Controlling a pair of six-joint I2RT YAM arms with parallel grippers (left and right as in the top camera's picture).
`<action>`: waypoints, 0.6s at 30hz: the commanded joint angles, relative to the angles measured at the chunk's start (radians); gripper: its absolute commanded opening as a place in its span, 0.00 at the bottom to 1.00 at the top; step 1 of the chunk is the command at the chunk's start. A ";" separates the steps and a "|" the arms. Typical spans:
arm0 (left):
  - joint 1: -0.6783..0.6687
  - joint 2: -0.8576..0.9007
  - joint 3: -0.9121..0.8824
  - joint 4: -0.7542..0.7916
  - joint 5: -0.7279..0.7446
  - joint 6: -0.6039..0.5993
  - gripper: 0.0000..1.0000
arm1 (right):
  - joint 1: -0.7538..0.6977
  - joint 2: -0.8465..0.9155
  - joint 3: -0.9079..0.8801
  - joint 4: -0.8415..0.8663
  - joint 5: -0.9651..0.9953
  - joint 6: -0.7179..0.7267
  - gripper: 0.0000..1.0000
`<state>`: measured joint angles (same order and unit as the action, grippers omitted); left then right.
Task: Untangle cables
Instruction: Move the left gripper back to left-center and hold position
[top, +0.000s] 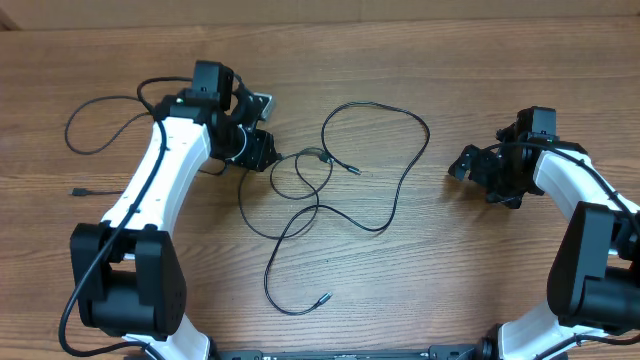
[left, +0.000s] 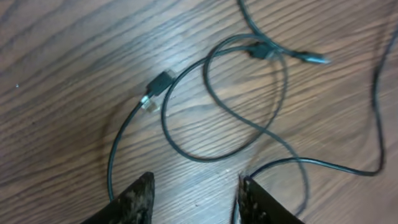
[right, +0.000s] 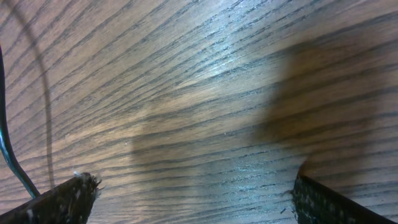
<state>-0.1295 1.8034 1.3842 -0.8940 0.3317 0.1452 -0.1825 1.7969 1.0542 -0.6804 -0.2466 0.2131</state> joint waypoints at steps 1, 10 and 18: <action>-0.002 0.009 -0.051 0.036 -0.054 -0.023 0.44 | -0.002 -0.022 -0.006 0.005 0.011 0.000 1.00; -0.002 0.009 -0.164 0.195 -0.141 -0.048 0.43 | -0.002 -0.022 -0.006 0.005 0.010 0.000 1.00; -0.002 0.009 -0.260 0.325 -0.172 -0.057 0.44 | -0.002 -0.022 -0.006 0.005 0.011 0.000 1.00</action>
<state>-0.1295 1.8034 1.1526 -0.5919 0.1883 0.1036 -0.1825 1.7969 1.0542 -0.6807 -0.2466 0.2131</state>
